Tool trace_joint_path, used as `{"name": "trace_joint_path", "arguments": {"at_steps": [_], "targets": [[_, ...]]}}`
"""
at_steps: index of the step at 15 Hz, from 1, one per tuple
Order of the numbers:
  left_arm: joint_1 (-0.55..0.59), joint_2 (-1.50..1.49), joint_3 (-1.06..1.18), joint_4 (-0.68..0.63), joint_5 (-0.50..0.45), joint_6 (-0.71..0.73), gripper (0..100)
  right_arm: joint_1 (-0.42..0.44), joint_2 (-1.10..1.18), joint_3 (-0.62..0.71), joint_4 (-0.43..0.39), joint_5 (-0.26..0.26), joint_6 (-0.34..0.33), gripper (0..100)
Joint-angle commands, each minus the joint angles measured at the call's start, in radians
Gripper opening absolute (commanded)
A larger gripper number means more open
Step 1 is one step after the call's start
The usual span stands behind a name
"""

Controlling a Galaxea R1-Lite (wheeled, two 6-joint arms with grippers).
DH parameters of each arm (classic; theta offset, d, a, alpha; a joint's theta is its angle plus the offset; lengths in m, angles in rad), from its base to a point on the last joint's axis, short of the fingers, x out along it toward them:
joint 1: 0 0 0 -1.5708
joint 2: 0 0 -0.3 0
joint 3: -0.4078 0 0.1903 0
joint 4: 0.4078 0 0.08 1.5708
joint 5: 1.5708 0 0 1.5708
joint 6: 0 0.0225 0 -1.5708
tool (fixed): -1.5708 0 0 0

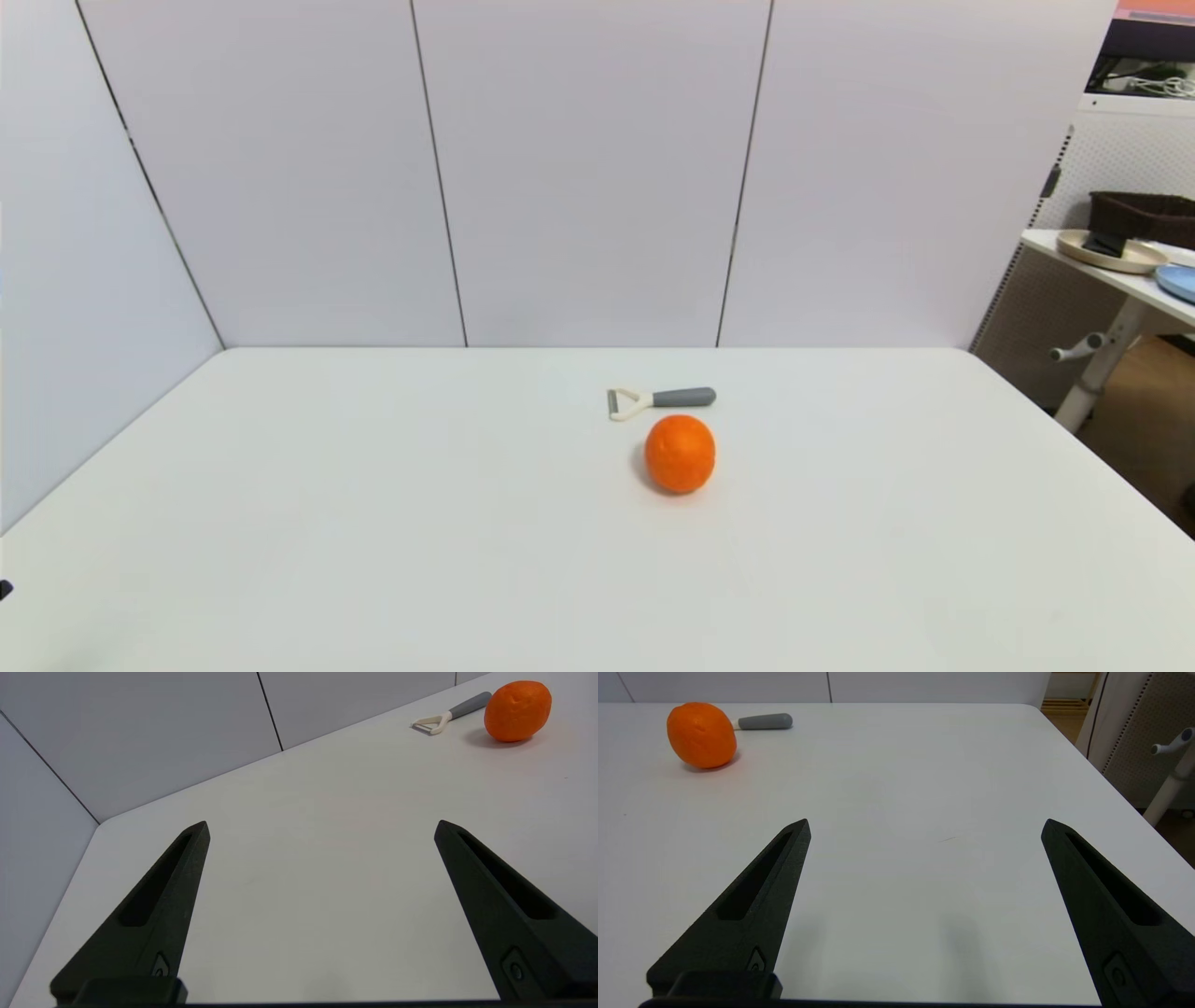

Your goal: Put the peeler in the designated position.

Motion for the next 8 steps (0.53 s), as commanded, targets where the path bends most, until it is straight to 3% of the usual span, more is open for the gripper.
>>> {"name": "trace_joint_path", "arguments": {"at_steps": [1, 6, 8], "targets": [[0.08, -0.029, 0.036, -0.021, -0.002, -0.004, 100, 0.0, 0.0, 0.0, 0.0, 0.0, 0.0, 100], [0.141, -0.206, 0.115, 0.045, -0.002, -0.021, 100, 0.0, 0.0, 0.0, 0.0, 0.0, 0.0, 100], [0.143, -0.265, 0.115, 0.09, 0.058, -0.03, 100, 0.0, 0.0, 0.0, 0.0, 0.0, 0.0, 100]]}}
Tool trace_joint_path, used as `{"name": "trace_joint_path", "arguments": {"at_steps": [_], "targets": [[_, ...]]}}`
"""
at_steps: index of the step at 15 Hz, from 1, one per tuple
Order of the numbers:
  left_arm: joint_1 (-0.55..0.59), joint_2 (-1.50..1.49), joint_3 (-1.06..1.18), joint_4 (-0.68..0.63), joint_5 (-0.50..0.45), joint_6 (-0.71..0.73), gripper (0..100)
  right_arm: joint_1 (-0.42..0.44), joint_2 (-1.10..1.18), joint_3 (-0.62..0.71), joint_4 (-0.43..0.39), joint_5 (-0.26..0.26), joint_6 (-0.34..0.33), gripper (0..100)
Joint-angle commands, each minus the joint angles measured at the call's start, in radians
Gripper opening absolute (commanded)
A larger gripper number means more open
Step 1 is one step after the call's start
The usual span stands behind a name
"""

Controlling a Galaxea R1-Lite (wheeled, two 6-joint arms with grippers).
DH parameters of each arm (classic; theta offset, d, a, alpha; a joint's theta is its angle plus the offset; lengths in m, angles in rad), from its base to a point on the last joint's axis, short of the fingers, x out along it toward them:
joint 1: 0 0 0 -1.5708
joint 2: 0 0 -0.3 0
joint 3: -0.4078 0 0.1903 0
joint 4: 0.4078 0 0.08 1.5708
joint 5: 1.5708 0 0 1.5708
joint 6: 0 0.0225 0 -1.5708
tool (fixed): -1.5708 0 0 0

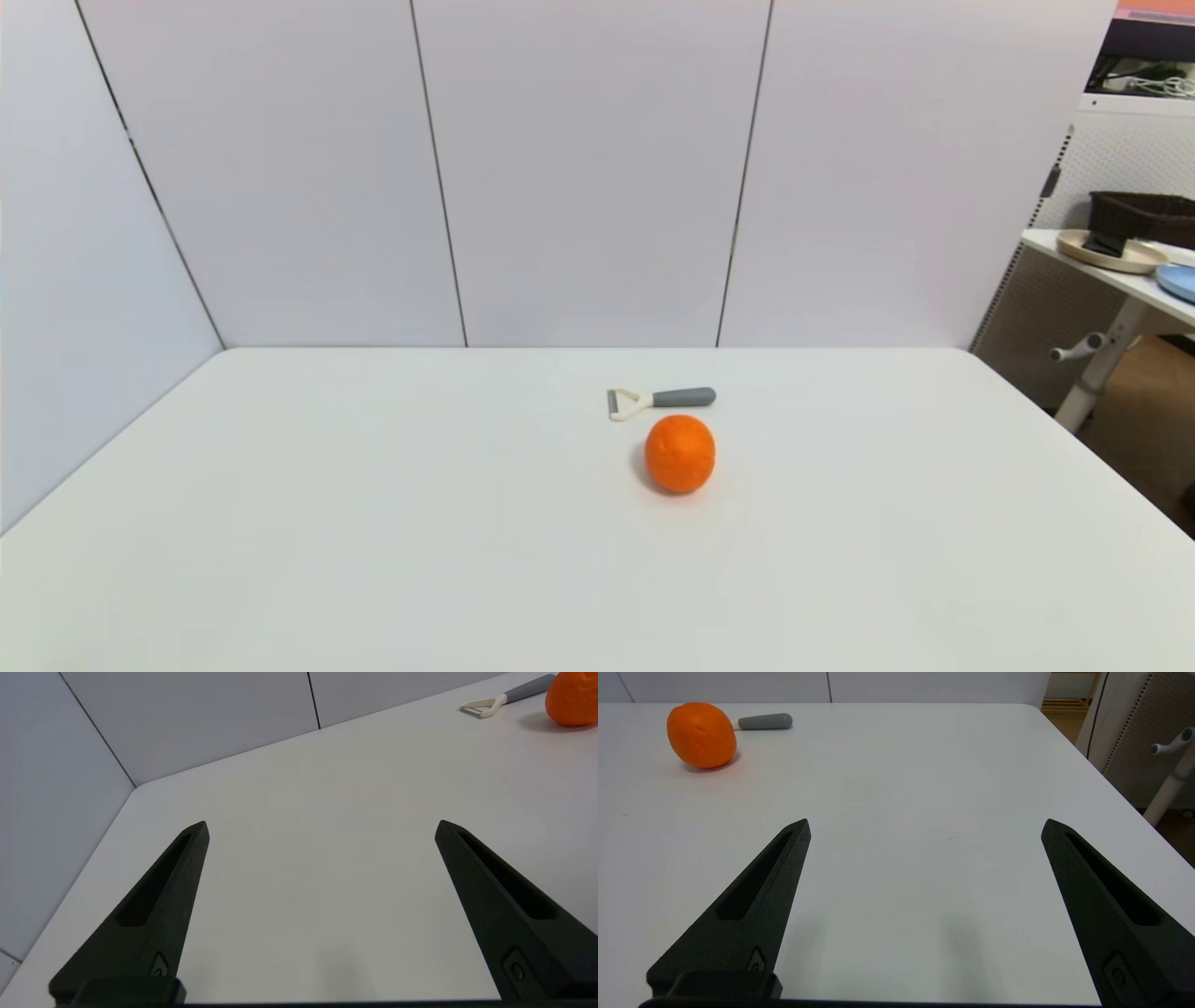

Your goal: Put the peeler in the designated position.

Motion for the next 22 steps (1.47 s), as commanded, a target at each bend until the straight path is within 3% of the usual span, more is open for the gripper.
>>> {"name": "trace_joint_path", "arguments": {"at_steps": [1, 7, 22], "targets": [[0.01, -0.169, 0.012, 0.131, 0.096, -0.025, 100, 0.0, 0.0, 0.0, 0.0, 0.0, 0.0, 100], [0.011, -0.165, 0.012, 0.169, 0.108, -0.171, 100, 0.0, 0.0, 0.0, 0.0, 0.0, 0.0, 100], [0.011, -0.165, 0.012, 0.169, 0.128, -0.185, 100, 0.0, 0.0, 0.0, 0.0, 0.0, 0.0, 100]]}}
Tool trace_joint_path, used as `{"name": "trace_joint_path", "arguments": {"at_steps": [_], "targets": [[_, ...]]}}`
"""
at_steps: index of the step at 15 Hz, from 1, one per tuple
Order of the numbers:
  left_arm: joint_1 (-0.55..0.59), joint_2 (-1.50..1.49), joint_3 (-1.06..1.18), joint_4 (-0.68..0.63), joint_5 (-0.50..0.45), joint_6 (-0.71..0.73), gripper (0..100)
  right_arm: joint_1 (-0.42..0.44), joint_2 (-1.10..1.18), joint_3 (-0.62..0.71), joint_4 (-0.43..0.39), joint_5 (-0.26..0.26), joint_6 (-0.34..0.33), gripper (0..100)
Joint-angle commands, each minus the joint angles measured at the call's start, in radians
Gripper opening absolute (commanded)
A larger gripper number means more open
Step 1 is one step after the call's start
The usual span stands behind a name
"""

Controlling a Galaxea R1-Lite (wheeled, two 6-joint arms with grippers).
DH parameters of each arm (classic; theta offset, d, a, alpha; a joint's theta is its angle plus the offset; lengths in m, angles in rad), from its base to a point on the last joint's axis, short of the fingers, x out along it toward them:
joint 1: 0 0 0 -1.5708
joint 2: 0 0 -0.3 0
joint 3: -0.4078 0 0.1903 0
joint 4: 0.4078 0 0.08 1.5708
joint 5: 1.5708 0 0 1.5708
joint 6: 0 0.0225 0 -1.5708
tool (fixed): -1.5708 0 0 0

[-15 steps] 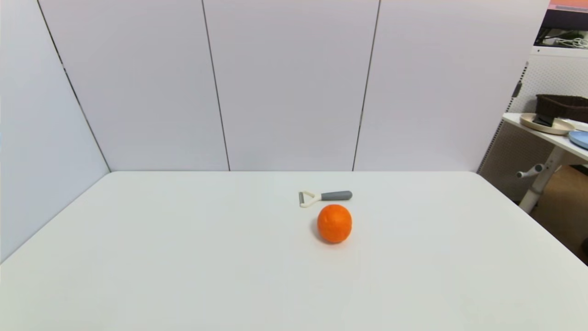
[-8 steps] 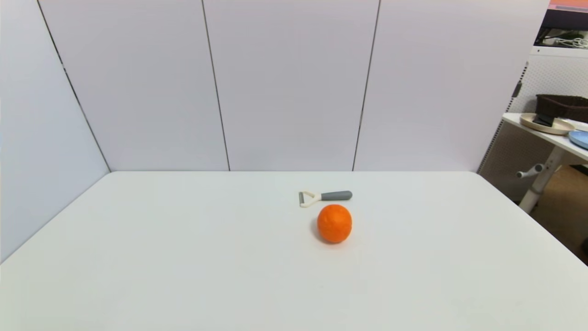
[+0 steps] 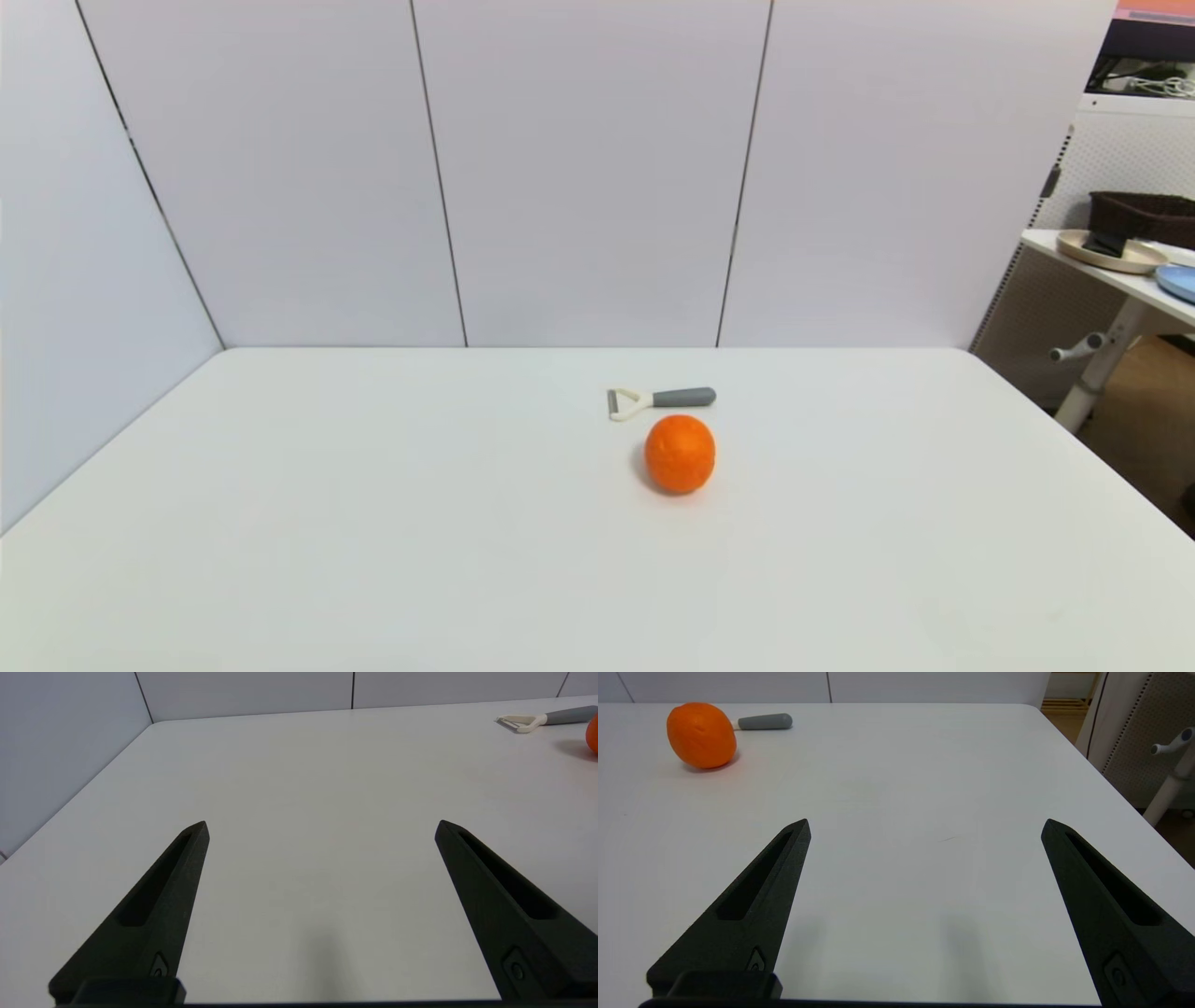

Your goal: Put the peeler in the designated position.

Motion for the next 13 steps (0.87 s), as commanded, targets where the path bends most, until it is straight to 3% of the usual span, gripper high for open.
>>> {"name": "trace_joint_path", "arguments": {"at_steps": [1, 13], "targets": [[0.0, 0.002, 0.0, -0.001, 0.0, 0.001, 100, 0.0, 0.0, 0.0, 0.0, 0.0, -0.001, 100], [0.0, 0.002, 0.0, -0.001, 0.001, 0.001, 100, 0.0, 0.0, 0.002, -0.006, 0.0, -0.001, 100]]}}
